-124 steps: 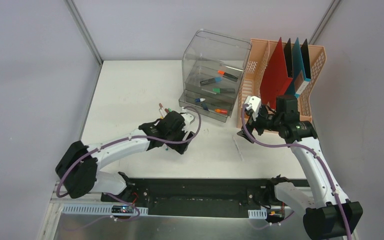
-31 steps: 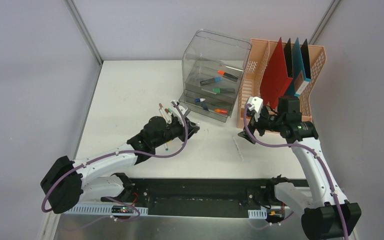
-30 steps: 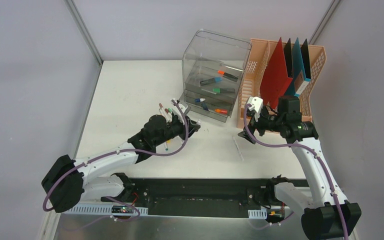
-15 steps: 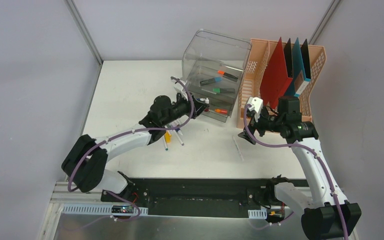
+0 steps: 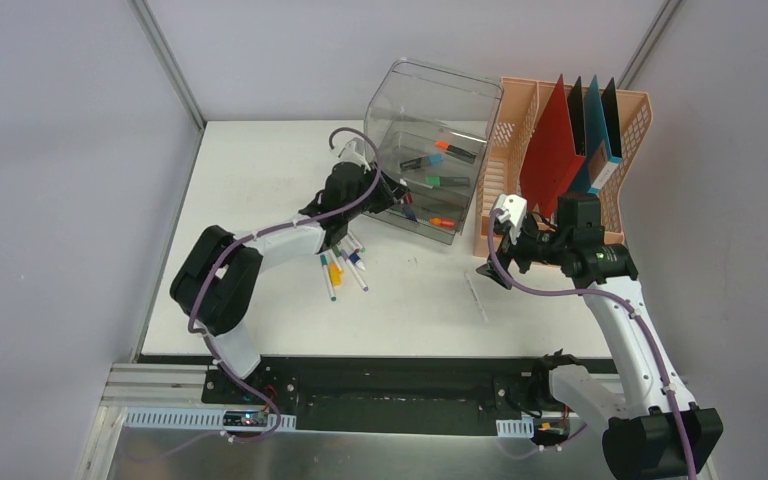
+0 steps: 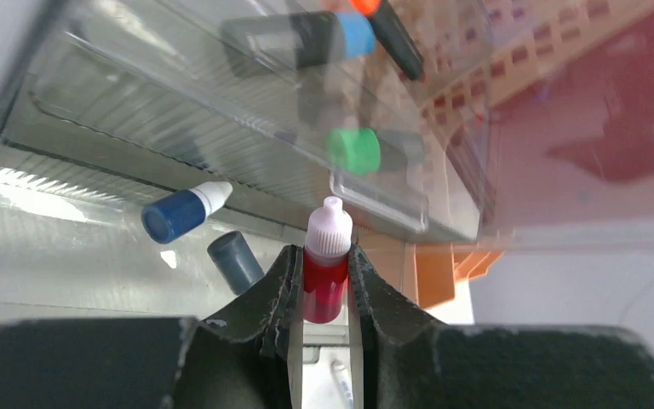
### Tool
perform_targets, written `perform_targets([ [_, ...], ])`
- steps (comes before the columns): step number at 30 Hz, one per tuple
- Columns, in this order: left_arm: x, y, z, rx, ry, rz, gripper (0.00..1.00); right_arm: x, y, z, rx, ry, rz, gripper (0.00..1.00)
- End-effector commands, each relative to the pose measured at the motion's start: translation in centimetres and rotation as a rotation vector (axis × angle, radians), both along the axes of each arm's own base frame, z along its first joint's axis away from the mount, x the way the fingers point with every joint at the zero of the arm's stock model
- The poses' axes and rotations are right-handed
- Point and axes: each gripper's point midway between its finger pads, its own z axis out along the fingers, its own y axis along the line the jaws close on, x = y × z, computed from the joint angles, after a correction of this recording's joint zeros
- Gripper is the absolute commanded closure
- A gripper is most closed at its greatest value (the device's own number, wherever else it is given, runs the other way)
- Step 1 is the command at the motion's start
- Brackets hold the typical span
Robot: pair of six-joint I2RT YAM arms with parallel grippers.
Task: Organize the desk
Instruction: Place the stationery in the drawer.
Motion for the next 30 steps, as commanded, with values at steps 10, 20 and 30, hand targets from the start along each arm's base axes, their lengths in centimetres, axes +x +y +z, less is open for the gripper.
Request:
perform_targets([
  [10,2.3,1.0,0.1,-0.044,0.240,0.219,0.50,-0.3,0.4,1.0,0.029,-0.045,0.038,0.01],
  [20,-0.3,2.9,4.6,-0.024,0.031,0.152,0.46,-0.3,0.4,0.9,0.027,-0.042,0.039,0.01],
  [30,-5.3,4.2,6.6,0.032,-0.262,-0.031,0.32,-0.2,0.4,0.7,0.026,-0.033,0.040,0.01],
])
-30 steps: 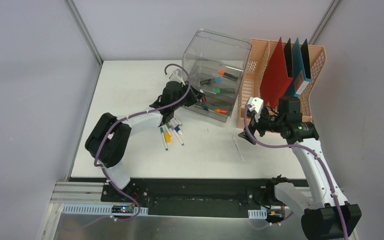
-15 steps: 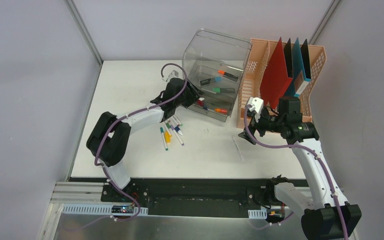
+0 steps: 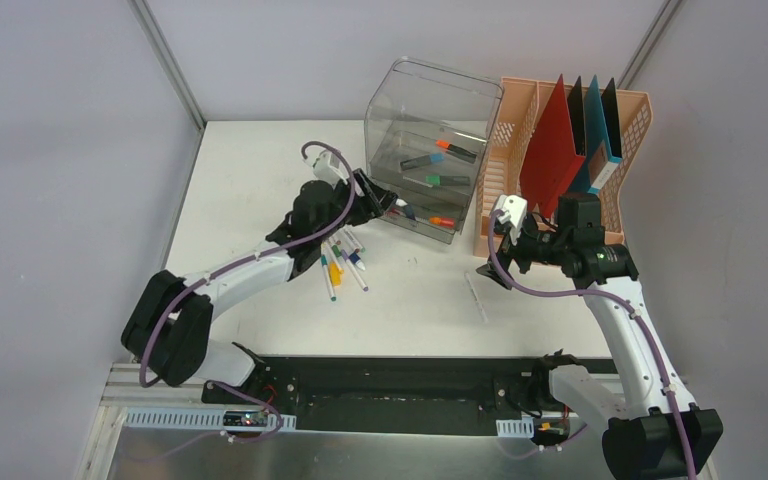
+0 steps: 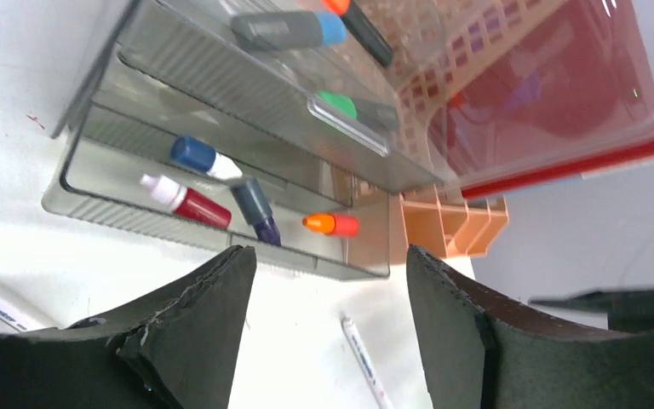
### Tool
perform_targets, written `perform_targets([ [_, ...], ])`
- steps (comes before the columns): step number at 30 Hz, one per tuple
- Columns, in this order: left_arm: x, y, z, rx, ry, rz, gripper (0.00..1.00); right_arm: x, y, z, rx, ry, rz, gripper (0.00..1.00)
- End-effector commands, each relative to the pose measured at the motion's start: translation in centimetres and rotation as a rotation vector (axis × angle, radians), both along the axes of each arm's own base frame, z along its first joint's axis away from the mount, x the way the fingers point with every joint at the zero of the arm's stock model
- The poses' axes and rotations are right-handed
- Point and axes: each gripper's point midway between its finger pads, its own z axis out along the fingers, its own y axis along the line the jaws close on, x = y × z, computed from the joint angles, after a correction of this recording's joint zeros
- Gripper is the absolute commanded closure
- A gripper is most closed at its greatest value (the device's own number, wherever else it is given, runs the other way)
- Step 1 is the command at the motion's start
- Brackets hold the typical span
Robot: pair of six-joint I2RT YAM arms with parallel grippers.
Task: Organize the desk
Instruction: Place the stationery in the drawer, then pick up the stationery from the center of the board.
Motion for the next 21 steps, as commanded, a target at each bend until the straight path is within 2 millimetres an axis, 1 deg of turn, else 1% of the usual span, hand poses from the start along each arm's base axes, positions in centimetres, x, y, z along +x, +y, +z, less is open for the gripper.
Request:
perform_targets([
  [1,-3.0,-0.7,3.6,0.009,-0.271,-0.192,0.32,-0.1,0.3,0.6,0.025,-0.025,0.030,0.01],
  [4,-5.5,-1.1,4.2,0.007,-0.379,-0.309,0.29,-0.2,0.3,0.5,0.025,-0.023,0.031,0.01],
  [5,-6.0,-1.1,4.2,0.006,-0.395,-0.327,0.27,-0.1,0.3,0.5,0.024,-0.023,0.030,0.01],
  [8,-7.2,-0.6,3.8,0.020,-0.405,-0.348,0.26,-0.1,0.3,0.6,0.027,-0.024,0.032,0.01],
  [12,-8.3,0.5,3.0,0.052,-0.400,-0.343,0.25,-0.1,0.3,0.5,0.026,-0.023,0.032,0.01],
  [17,-8.9,1.5,1.7,0.087,-0.364,-0.324,0.24,-0.1,0.3,0.5,0.027,-0.022,0.033,0.01],
  [21,-9.3,1.9,0.3,0.114,-0.324,-0.321,0.24,-0.2,0.3,0.4,0.026,-0.020,0.033,0.01],
])
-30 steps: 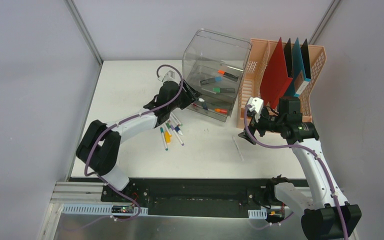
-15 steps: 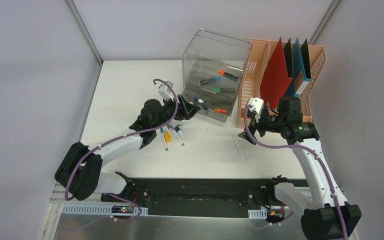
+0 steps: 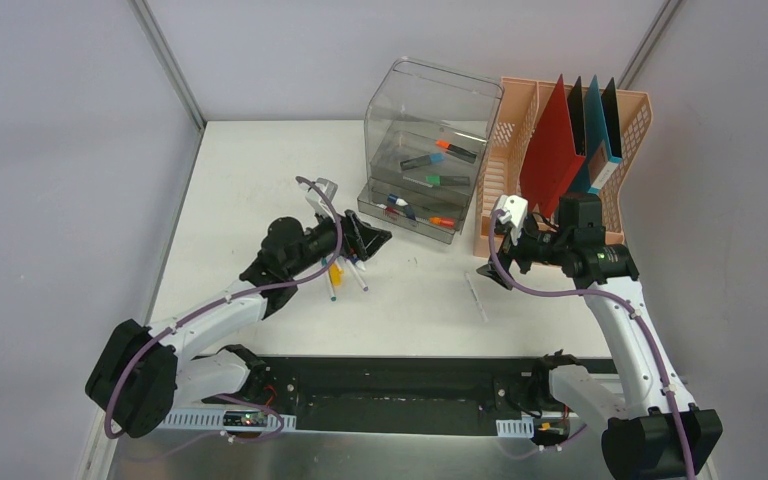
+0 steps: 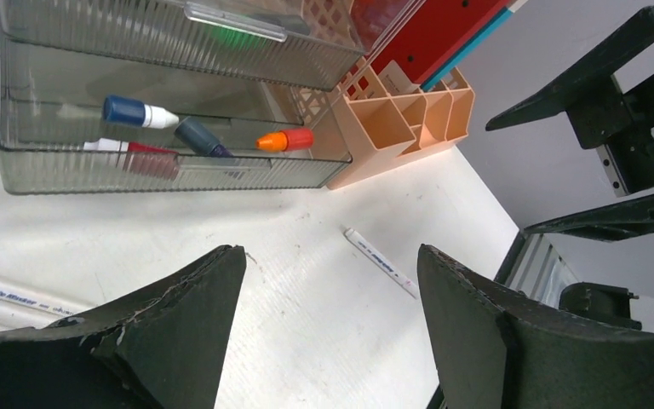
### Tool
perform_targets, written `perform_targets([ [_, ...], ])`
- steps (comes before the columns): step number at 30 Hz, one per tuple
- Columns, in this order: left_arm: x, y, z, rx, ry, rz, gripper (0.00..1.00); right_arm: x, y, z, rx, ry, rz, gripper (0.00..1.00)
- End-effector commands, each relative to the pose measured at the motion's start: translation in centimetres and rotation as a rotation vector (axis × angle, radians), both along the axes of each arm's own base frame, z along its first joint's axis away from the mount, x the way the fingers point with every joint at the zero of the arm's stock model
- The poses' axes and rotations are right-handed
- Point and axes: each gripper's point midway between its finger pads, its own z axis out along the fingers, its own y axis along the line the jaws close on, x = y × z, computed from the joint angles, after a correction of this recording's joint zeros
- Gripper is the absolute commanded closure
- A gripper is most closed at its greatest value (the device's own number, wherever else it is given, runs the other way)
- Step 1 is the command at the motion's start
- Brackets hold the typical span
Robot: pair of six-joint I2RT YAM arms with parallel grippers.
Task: Organize the desk
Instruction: Pick up the stationery from the center of the board.
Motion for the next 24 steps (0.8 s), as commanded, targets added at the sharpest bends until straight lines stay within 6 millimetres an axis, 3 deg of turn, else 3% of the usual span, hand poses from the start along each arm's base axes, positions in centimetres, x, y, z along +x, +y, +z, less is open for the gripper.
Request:
perform_targets([
  [1,-0.6,0.7,-1.2,0.043,0.000,0.001,0.24,-0.1,0.3,0.4,0.022,-0.021,0.031,0.01],
  [10,-0.4,1.4,-3.8,0.075,0.077,0.048,0.24,-0.1,0.3,0.3,0.021,-0.020,0.033,0.01],
  [24,1.7,2.0,-8.5,0.167,0.294,0.173,0.24,-0.1,0.3,0.3,0.019,-0.017,0.030,0.01],
])
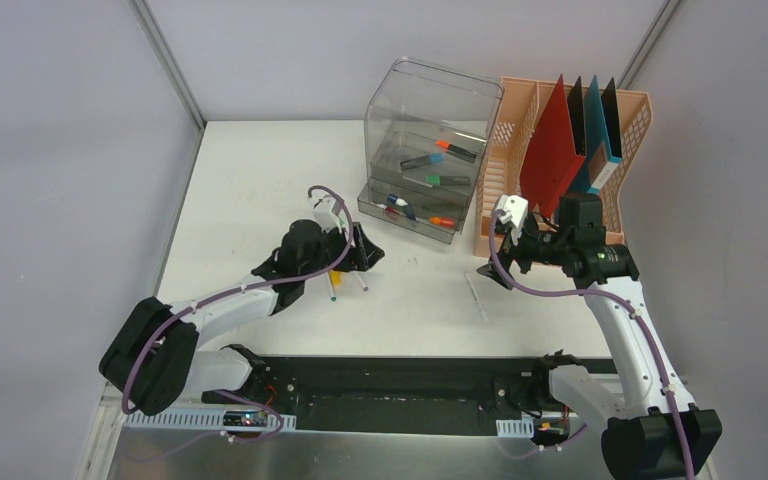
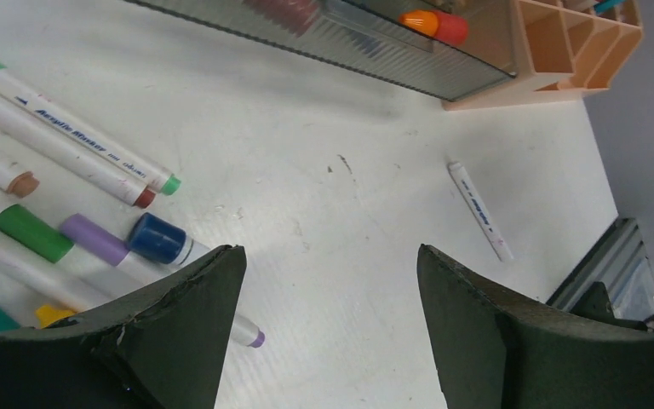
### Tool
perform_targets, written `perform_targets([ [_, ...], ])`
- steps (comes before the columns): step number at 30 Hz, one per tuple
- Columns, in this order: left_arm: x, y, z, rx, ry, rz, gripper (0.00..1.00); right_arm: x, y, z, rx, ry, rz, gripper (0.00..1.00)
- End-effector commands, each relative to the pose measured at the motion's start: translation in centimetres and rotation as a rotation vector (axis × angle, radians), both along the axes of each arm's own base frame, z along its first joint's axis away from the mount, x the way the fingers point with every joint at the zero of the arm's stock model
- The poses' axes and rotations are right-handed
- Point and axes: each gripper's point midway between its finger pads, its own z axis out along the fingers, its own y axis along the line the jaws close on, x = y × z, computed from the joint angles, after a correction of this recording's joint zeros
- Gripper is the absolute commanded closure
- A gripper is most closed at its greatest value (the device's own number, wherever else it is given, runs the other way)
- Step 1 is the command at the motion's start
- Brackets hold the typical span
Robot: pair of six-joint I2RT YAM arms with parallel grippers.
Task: Organize the desk
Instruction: Pick up the stationery from the center of the board.
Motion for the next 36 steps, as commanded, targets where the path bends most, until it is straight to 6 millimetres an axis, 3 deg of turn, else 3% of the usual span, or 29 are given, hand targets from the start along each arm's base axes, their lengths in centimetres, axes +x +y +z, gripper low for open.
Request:
perform_targets([
  [1,1.7,0.3,0.3,0.014,0.044,0.086,0.24,-0.1,0.3,0.2,0.018,-0.016,0.029,0.01],
  [5,2.1,0.4,-0.6,0.040,0.094,0.109,0.23,-0.1,0.3,0.2,0.018,-0.015,0.029,0.01],
  [8,2.9,1.1,-1.7,0.056,0.197,0.221,0.24,-0.1,0.3,0.3,0.019,-0.016,0.030,0.01],
  [11,3.4,2.7,-3.5,0.155,0.320,0.345,0.25,-0.1,0.3,0.2,0.018,-0.014,0.030,0.01],
  [16,3.4,4.2,-4.8,0.293,0.441,0.470,0.27,-0.1,0.3,0.2,0.018,-0.014,0.030,0.01],
  [30,3.7,3.3,-6.1,0.371,0.465,0.517,0.53,0.0,0.3,0.2,0.016,-0.014,0.028,0.01],
  [36,3.9,2.8,-6.6,0.386,0.470,0.510,0.57,0.0,0.2,0.1,0.013,-0.014,0.029,0.01],
])
